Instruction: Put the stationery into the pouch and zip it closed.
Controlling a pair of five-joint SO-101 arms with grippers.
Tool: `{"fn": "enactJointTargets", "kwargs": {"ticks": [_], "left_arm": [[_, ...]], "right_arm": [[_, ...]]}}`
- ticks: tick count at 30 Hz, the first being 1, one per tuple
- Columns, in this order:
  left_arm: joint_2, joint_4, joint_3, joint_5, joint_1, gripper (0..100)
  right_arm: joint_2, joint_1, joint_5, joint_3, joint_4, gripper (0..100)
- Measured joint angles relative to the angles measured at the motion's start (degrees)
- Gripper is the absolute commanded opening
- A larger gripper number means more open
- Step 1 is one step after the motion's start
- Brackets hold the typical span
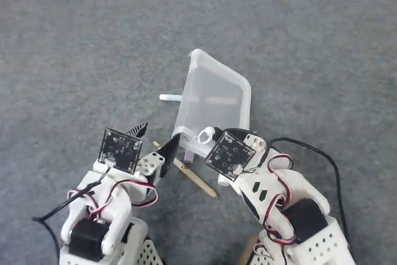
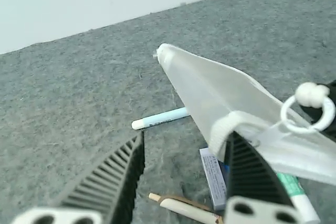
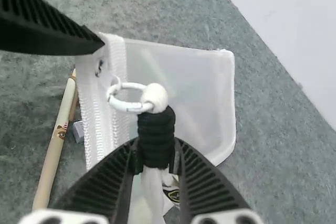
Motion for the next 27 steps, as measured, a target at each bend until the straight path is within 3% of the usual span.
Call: {"fn": "enactJointTargets", "kwargs": {"ticks": [8, 17, 27], "left_arm": [[0.0, 0.0, 0.5, 0.0, 0.0, 22], [0.0, -2.6, 4.4, 0.0, 0.6, 1], [0.0, -3.6, 4.7, 0.2, 0.4, 1]], "right_arm": [[0.0, -1.7, 0.1, 0.0, 0.4, 0.6], [0.0, -2.0, 0.1, 0.0, 1.2, 0.6], [0.0, 0.8, 0.1, 0.0, 0.2, 0.6]]}}
